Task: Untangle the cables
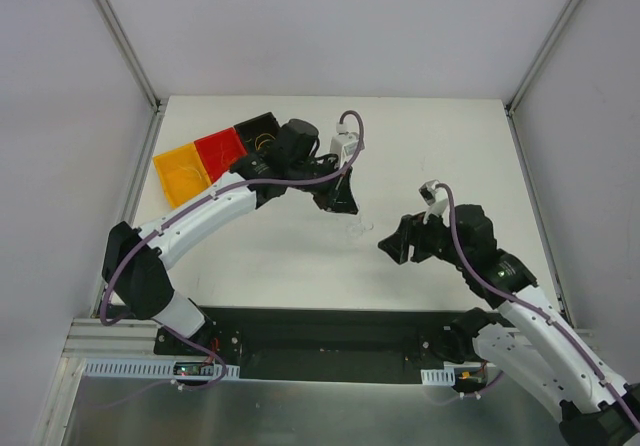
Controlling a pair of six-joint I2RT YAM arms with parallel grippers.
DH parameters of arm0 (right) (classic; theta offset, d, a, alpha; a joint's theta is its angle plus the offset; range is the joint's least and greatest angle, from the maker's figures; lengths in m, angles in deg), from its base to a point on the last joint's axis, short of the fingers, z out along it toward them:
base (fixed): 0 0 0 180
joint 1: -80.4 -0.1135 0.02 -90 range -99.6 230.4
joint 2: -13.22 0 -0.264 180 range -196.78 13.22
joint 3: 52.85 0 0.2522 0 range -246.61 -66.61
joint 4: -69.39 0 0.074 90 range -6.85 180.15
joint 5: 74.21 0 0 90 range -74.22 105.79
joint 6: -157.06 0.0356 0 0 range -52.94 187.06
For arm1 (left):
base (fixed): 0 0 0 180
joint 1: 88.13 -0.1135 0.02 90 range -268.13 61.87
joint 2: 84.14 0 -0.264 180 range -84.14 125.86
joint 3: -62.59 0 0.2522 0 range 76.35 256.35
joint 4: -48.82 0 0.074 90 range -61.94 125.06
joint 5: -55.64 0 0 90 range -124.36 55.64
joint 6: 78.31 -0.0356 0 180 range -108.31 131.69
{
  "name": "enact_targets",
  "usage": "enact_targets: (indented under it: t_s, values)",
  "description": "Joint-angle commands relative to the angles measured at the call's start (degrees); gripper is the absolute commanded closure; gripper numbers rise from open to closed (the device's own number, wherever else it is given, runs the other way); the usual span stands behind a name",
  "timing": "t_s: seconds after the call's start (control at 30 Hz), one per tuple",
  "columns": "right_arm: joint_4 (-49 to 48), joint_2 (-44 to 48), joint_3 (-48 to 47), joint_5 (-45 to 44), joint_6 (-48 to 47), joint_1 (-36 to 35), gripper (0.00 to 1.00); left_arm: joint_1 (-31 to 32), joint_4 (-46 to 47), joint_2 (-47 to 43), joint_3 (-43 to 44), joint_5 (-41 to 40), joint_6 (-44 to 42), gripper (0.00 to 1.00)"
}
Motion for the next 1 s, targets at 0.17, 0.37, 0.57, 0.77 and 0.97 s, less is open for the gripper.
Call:
enact_targets:
  t_s: [0.17,0.37,0.57,0.77,0.97]
  values:
    - [-16.5,-5.2,-2.4,3.3,4.8,-1.0,0.33,1.3,1.1,-1.6,0.6,2.7,-2.4,1.0]
    - [-22.5,-8.2,-1.9,-3.7,4.7,-5.4,0.34,1.8,1.3,-1.6,0.7,4.5,-0.9,1.0]
    - [-30.3,-12.9,-1.7,-6.2,4.9,-7.9,0.35,1.9,2.1,-1.9,0.7,7.0,0.5,1.0]
    - [-37.2,-17.8,-0.2,-13.5,4.1,-11.0,0.36,2.0,2.8,-3.2,0.4,7.6,1.3,1.0]
    - [-46.2,-24.5,6.6,-24.9,4.8,-11.1,0.44,1.9,6.7,-8.9,-1.9,7.6,1.8,1.0]
